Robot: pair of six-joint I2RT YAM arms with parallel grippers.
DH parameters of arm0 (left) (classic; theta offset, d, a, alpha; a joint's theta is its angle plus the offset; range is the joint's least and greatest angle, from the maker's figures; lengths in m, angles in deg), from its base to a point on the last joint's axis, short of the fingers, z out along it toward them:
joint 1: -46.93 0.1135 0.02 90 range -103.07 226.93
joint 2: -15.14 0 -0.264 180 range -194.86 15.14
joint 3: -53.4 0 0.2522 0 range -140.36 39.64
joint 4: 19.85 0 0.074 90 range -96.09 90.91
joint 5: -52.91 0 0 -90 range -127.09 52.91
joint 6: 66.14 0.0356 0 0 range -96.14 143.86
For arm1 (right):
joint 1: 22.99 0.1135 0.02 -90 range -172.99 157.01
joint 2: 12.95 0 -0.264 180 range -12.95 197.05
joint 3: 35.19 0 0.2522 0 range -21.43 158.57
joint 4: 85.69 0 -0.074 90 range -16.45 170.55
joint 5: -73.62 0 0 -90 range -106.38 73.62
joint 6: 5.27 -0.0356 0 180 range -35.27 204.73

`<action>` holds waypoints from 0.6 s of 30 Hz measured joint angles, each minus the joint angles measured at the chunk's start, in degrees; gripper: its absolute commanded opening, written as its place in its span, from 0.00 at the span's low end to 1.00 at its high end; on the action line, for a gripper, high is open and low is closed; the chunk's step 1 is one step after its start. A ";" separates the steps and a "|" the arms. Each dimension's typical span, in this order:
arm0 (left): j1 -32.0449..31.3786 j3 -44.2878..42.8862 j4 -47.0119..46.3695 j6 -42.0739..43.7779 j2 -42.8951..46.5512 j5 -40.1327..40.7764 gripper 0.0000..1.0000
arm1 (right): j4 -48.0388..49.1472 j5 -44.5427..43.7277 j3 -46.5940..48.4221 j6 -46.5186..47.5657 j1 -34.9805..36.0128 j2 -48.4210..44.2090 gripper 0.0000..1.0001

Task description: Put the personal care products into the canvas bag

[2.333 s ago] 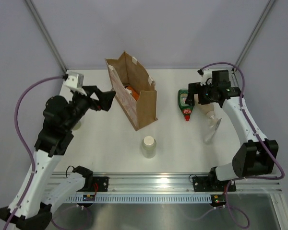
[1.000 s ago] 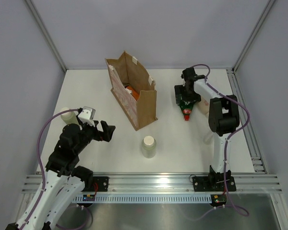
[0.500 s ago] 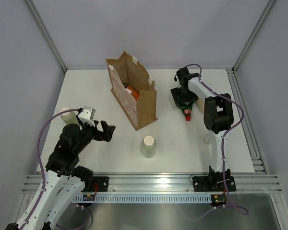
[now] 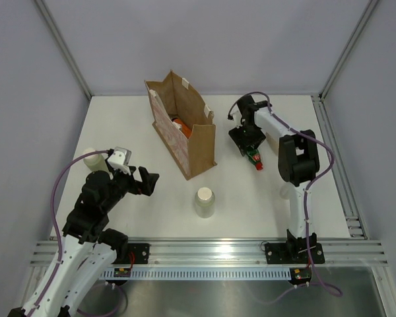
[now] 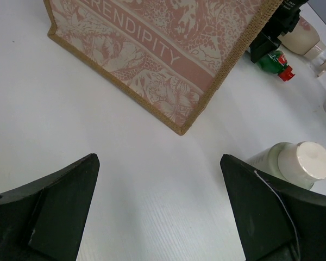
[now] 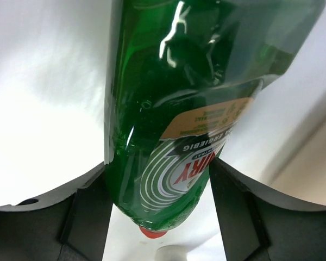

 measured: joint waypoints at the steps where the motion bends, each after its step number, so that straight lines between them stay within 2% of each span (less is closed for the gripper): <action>1: 0.00 0.00 -0.02 0.00 0.17 -0.15 0.99 | -0.63 2.91 -0.04 0.26 -0.46 -0.35 0.45; 9: 0.00 0.28 -0.68 0.00 1.27 -2.08 0.99 | -3.52 25.46 -1.53 0.37 -9.38 -1.97 0.37; 13: 0.00 0.79 -0.79 0.00 1.29 -2.99 0.99 | -4.33 32.22 -2.67 -0.09 -13.70 -1.97 0.36; 18: 0.00 0.87 -1.05 0.00 1.29 -3.89 0.99 | -5.14 35.87 -3.37 -0.81 -15.39 -1.95 0.34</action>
